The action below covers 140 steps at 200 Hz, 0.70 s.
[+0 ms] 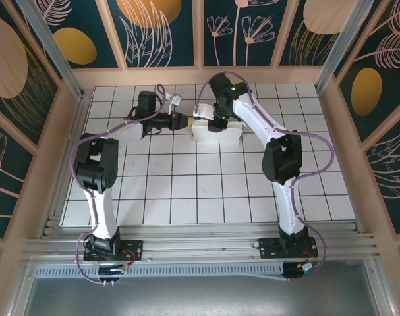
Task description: Fold the paper box
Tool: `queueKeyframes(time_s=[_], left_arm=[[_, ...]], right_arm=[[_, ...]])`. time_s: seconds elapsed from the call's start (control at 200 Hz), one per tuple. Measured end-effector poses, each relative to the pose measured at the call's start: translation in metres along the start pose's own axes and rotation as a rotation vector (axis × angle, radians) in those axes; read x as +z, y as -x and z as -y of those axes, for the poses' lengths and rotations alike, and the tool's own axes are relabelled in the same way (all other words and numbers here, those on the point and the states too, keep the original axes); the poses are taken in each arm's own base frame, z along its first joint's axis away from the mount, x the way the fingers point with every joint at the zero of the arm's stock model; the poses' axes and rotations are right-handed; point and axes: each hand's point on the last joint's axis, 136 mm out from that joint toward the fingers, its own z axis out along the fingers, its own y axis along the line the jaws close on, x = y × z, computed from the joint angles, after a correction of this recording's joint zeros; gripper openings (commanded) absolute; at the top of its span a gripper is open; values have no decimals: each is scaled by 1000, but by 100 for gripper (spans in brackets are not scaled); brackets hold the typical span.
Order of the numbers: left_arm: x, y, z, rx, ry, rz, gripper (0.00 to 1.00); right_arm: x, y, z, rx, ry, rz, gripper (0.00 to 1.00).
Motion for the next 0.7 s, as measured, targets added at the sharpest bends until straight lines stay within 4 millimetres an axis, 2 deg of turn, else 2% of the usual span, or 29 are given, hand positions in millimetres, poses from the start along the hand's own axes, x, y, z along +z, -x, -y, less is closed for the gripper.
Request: queueKeyframes(time_s=[0.13, 0.175, 0.33, 0.516, 0.701], left_arm=[[2, 3, -2, -13, 21, 18, 0], [2, 4, -3, -14, 27, 21, 0], [7, 5, -3, 2, 51, 21, 0], [11, 7, -2, 31, 85, 11, 0], [11, 9, -3, 41, 105, 1, 0]], right_arm=[[0, -1, 2, 2, -7, -3, 32], [0, -1, 2, 4, -8, -3, 37], [2, 5, 5, -3, -16, 17, 46], [-9, 22, 17, -19, -61, 80, 63], [-15, 33, 22, -27, -75, 125, 70]])
